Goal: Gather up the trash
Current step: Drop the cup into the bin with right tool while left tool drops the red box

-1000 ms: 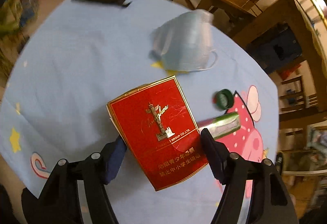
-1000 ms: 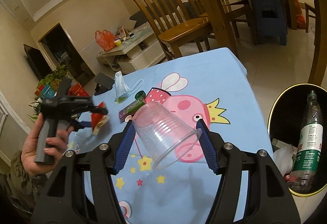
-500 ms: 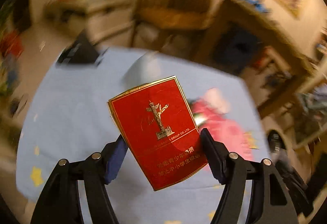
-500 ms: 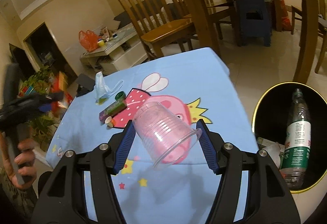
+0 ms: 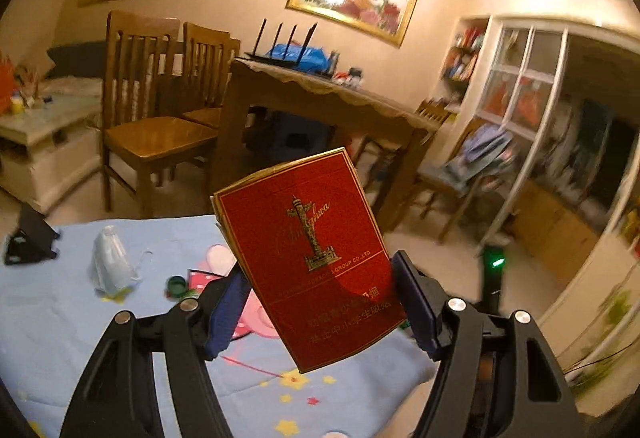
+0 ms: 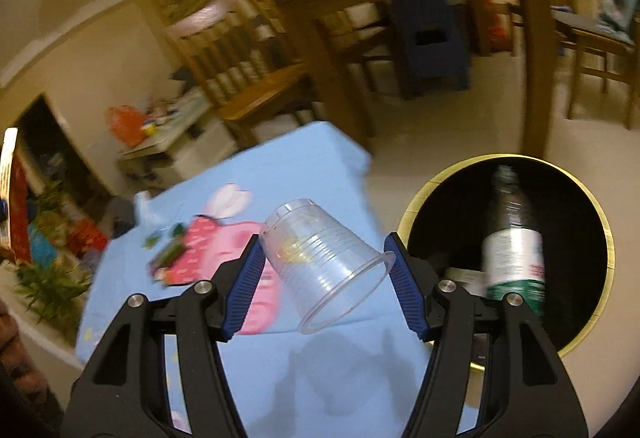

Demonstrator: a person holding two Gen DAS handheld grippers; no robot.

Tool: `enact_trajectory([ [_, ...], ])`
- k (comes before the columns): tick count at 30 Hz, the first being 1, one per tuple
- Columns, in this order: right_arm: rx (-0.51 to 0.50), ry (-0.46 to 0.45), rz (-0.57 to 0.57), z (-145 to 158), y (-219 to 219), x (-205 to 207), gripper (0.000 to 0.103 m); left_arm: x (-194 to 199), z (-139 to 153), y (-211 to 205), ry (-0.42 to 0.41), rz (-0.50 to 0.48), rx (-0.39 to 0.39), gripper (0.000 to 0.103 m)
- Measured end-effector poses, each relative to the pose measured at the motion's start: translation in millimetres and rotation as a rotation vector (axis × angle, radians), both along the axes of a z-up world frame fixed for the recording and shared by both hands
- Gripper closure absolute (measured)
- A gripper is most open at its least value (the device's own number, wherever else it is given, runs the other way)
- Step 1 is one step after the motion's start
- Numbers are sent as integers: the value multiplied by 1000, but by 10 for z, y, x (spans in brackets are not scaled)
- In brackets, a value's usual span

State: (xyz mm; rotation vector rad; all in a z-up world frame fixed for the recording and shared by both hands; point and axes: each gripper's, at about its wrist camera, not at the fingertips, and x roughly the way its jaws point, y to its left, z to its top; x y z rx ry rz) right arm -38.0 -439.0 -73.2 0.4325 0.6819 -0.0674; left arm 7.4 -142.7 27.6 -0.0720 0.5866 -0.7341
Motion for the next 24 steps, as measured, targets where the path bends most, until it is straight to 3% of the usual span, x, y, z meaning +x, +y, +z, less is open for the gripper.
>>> enact_trajectory([
  [5, 21, 72, -155, -151, -497, -67, 42, -21, -205, -720, -91, 64, 300, 35],
  [7, -8, 88, -230, -161, -691, -124, 42, -44, -261, -957, -119, 62, 370, 35],
  [15, -202, -27, -392, 131, -943, -382, 42, -187, -417, -1722, -137, -73, 404, 35],
  [21, -59, 132, -398, -276, -1279, -224, 41, -218, -504, -2063, -145, -134, 415, 35],
  [23, -5, 117, -405, -305, -1340, -233, 24, -204, -556, -2145, -140, -150, 419, 35],
  [24, -11, 101, -424, -278, -1358, -262, 21, -189, -569, -2167, -137, -155, 421, 35],
])
